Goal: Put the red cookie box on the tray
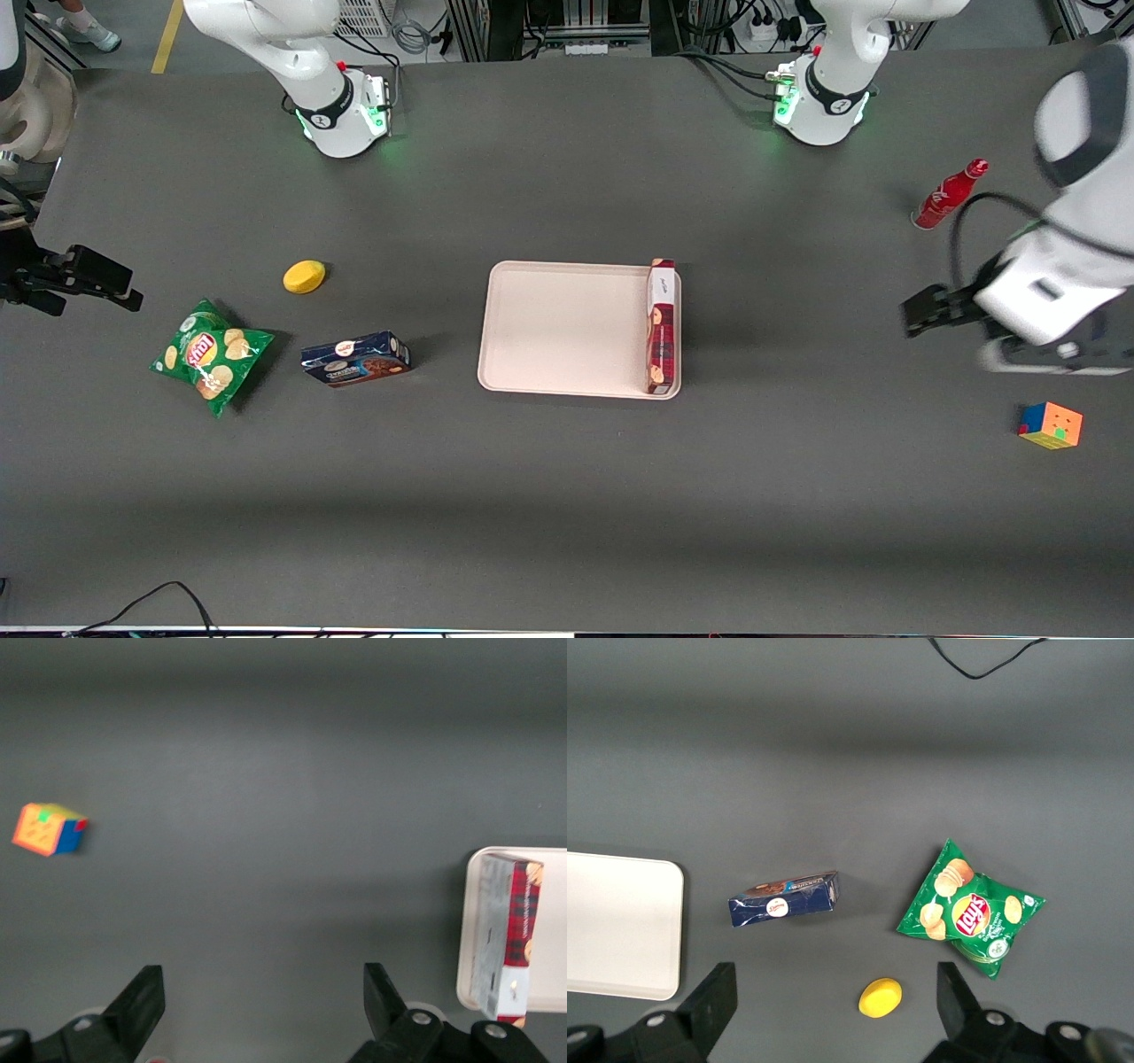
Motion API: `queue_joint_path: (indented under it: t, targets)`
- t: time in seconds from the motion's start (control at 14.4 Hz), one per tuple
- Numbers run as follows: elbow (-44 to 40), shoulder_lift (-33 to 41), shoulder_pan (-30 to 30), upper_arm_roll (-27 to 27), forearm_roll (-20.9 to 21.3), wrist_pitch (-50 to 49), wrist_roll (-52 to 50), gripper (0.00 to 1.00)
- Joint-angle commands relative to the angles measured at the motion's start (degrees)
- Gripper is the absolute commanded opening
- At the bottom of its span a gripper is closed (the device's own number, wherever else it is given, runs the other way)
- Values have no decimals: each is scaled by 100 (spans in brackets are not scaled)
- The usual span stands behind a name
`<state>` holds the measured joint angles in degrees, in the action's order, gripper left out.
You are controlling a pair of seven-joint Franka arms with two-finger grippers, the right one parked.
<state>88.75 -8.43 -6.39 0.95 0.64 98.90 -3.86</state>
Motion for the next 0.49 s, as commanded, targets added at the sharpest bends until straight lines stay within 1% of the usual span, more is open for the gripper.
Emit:
queue_joint_path:
  t: [0.0,0.14,0.42]
  targets:
    - [-7,482,23,186,-20,-494,131,100]
    - [10,623,23,213,-29,-530,44,100]
    - [2,641,15,204,-55,-626,-106,100]
